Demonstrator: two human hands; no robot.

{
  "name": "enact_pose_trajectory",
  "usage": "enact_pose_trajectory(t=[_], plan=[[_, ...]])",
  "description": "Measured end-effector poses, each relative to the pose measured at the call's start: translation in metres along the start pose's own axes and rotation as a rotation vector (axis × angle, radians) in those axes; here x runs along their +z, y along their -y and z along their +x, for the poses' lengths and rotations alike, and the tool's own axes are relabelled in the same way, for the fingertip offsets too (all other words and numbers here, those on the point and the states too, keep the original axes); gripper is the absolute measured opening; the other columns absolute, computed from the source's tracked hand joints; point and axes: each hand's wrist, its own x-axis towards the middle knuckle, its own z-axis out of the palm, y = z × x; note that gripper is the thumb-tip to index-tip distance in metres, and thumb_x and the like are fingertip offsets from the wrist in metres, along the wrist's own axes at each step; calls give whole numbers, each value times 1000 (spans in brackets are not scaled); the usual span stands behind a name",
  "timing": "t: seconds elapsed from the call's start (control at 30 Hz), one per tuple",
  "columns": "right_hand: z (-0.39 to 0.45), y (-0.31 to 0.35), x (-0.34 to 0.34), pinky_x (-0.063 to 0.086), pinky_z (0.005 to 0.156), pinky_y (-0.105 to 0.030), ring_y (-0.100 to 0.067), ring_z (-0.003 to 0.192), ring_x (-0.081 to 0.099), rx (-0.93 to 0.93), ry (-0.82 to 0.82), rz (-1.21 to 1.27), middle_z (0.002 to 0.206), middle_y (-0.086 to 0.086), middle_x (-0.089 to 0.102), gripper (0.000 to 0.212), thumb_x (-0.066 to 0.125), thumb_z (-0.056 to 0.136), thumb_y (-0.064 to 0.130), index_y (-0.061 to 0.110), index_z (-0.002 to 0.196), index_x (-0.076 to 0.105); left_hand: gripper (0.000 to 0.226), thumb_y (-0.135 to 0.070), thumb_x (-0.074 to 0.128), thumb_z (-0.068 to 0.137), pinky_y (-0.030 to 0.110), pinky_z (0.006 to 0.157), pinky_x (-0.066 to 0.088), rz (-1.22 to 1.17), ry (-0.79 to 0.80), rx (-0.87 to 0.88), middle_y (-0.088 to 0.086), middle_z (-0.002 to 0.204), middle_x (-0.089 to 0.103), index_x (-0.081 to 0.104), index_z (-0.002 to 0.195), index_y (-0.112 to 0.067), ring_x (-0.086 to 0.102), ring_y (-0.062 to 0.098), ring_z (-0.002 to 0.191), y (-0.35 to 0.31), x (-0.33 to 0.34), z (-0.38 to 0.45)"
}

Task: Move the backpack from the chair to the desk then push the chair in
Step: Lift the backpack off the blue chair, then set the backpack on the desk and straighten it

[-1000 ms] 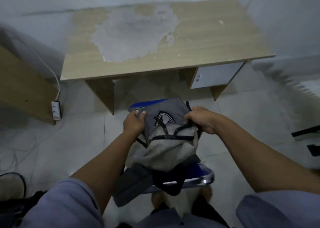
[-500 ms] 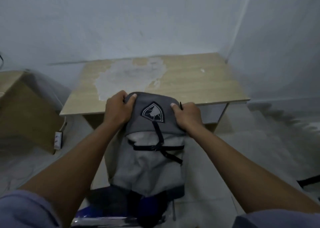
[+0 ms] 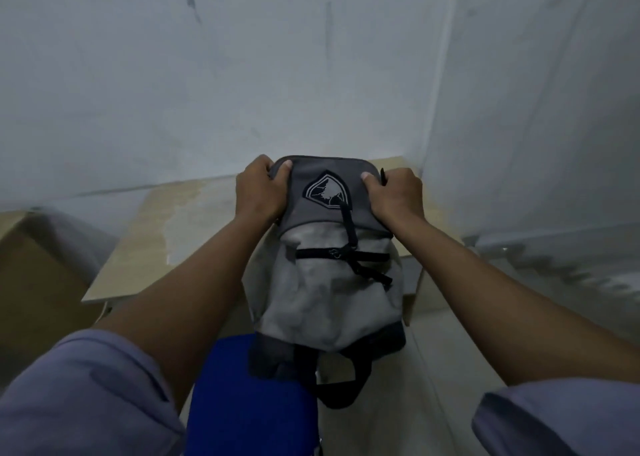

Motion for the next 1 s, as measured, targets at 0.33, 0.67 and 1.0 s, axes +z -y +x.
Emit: enact_pose_trajectory(t=[0.33,0.67,1.0], plan=[[141,-18,-7,27,44,-28,-16,50,45,-34,-59,-11,52,-3,49,52,65,95,38,8,55,50,44,-43,56,98,31,68,30,-81,6,8,7,81,60,59,86,-1,51,28,81,-32,101,109],[299,-15,-4,29,44,-26,-15,49,47,-66,-136,-54,53,-4,50,51,66,94,39,6,57,53,38,-42,54,99,29,69,30,-122,17,94,5,84,57,55,85,-7,49,23,81,-72,183,244],[461,-54,33,28,44,-29,-15,45,42,-184,-175,9,49,-3,47,57,63,96,40,11,51,44,35,-41,55,99,30,60,29,-215,-77,45,-5,68,49,50,82,-10,50,22,73,-88,299,350]])
